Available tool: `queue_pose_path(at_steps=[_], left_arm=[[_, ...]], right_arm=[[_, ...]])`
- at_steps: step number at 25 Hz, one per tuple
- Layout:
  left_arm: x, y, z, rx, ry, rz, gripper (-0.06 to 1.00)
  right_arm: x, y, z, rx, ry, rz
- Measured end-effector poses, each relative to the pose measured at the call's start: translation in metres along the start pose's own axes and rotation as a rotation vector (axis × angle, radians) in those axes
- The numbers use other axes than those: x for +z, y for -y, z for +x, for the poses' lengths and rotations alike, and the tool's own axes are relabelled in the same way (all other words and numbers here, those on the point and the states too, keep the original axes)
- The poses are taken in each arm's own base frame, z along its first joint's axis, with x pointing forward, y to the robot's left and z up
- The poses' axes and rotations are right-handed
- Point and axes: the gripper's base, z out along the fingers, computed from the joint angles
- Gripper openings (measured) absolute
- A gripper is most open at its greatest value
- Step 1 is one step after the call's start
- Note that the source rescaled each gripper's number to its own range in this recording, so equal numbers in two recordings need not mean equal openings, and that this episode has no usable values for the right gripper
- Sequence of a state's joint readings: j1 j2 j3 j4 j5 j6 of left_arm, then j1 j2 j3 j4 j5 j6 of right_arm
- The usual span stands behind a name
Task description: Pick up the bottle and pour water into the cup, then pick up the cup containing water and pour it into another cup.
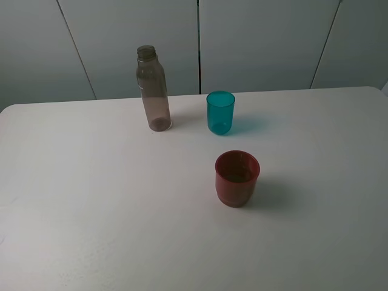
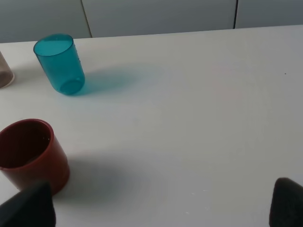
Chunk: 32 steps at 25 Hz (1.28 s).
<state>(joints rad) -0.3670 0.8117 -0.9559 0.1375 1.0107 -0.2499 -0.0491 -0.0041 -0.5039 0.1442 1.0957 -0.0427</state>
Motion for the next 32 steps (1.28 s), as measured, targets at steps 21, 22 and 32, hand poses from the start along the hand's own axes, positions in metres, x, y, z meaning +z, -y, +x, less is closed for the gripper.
queue_pose_path(at_steps=[21, 22, 32], left_arm=[[-0.064, -0.006, 0.152, -0.158, 0.368, -0.183, 1.0], [-0.061, -0.006, 0.154, -0.153, 0.362, -0.183, 1.0], [-0.038, -0.013, 0.164, -0.159, 0.291, -0.203, 1.0]], right_arm=[[0.0, 0.0, 0.0, 0.0, 0.0, 0.0], [0.0, 0.0, 0.0, 0.0, 0.0, 0.0], [0.0, 0.0, 0.0, 0.0, 0.0, 0.0]])
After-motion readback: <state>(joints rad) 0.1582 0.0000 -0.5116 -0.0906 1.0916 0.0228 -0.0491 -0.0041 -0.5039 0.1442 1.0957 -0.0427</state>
